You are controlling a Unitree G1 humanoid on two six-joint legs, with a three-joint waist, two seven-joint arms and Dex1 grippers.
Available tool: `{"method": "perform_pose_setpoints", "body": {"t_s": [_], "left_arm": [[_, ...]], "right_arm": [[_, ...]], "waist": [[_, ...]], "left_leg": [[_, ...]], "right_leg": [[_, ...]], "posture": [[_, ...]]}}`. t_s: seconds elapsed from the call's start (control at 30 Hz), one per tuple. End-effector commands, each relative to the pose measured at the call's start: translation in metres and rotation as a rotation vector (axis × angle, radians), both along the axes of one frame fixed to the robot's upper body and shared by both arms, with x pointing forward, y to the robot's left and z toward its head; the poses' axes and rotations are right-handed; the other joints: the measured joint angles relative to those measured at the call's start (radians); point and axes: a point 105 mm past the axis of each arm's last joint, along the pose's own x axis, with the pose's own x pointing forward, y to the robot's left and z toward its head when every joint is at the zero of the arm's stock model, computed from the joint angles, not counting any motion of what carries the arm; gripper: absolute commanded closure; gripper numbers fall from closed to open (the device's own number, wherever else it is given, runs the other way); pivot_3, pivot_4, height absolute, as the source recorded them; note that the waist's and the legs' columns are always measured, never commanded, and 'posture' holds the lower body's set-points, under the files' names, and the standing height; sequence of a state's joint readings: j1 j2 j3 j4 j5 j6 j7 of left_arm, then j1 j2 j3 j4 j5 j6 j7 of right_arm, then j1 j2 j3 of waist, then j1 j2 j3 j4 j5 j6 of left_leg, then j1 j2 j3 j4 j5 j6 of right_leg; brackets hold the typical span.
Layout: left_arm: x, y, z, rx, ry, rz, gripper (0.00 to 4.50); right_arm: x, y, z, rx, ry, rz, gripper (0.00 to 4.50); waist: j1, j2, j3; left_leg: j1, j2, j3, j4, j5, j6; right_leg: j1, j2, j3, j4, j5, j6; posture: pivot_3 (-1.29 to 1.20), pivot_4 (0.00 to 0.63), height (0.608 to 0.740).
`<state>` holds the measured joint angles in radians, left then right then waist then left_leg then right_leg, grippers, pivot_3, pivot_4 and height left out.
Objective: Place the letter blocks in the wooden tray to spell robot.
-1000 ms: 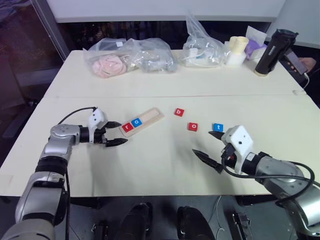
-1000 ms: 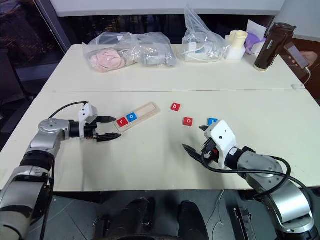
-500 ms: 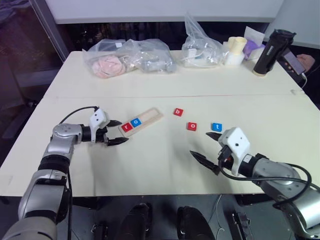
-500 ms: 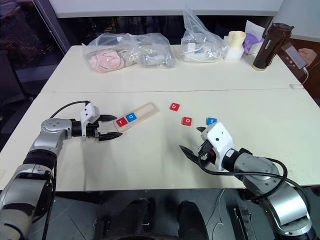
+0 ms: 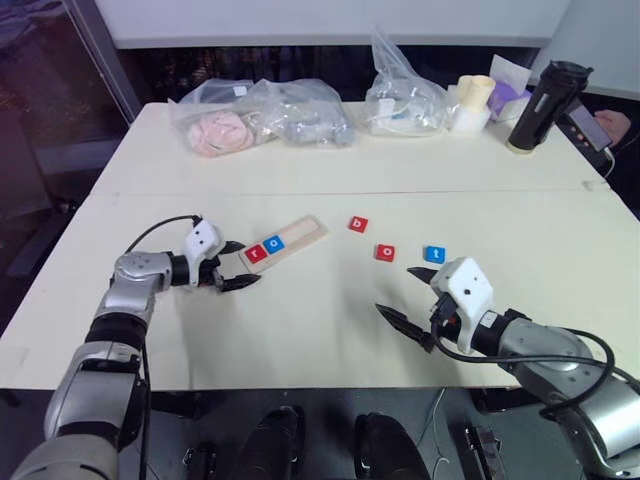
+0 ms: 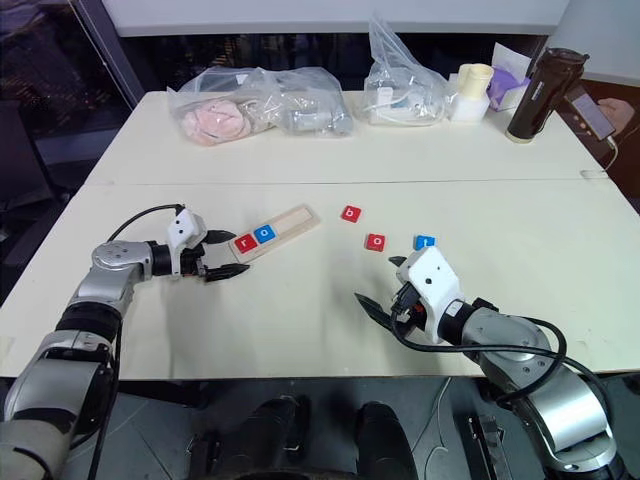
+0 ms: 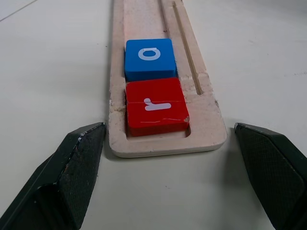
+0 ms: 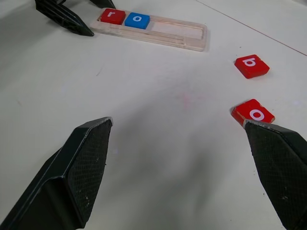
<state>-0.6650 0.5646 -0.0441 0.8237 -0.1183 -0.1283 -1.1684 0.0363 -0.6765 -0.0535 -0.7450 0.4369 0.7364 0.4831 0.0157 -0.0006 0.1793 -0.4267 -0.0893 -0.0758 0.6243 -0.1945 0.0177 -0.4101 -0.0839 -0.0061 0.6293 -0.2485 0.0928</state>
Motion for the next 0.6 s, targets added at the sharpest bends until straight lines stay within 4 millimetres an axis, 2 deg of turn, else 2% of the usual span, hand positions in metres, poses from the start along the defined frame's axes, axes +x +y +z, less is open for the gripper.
{"method": "perform_pose_setpoints", "body": {"t_s": [0.03, 0.23, 0.6], "left_arm": [[0.0, -0.002, -0.01, 0.018, 0.012, 0.016, 0.0], [0.006, -0.011, -0.011, 0.018, 0.007, 0.027, 0.0], [0.008, -0.014, -0.018, 0.025, 0.029, 0.041, 0.0]], "right_arm": [[-0.001, 0.006, 0.01, 0.005, -0.05, 0.021, 0.02], [0.001, 0.005, 0.011, 0.002, -0.054, 0.02, 0.02], [0.001, 0.006, 0.011, 0.002, -0.059, 0.014, 0.02]], "waist": [[0.001, 0.0, 0.0], [0.005, 0.0, 0.0], [0.025, 0.0, -0.001]], "left_leg": [[0.0, 0.0, 0.0, 0.001, 0.0, 0.0], [0.0, 0.0, 0.0, 0.004, -0.001, -0.001], [0.001, 0.0, 0.0, 0.005, -0.001, -0.002]], "right_leg": [[0.0, 0.0, 0.0, 0.0, 0.0, 0.0], [0.002, 0.0, 0.0, 0.0, -0.001, -0.001], [0.003, 0.0, 0.0, 0.001, -0.001, -0.001]], "posture": [[0.0, 0.15, 0.738], [0.0, 0.15, 0.738], [0.0, 0.15, 0.738]]}}
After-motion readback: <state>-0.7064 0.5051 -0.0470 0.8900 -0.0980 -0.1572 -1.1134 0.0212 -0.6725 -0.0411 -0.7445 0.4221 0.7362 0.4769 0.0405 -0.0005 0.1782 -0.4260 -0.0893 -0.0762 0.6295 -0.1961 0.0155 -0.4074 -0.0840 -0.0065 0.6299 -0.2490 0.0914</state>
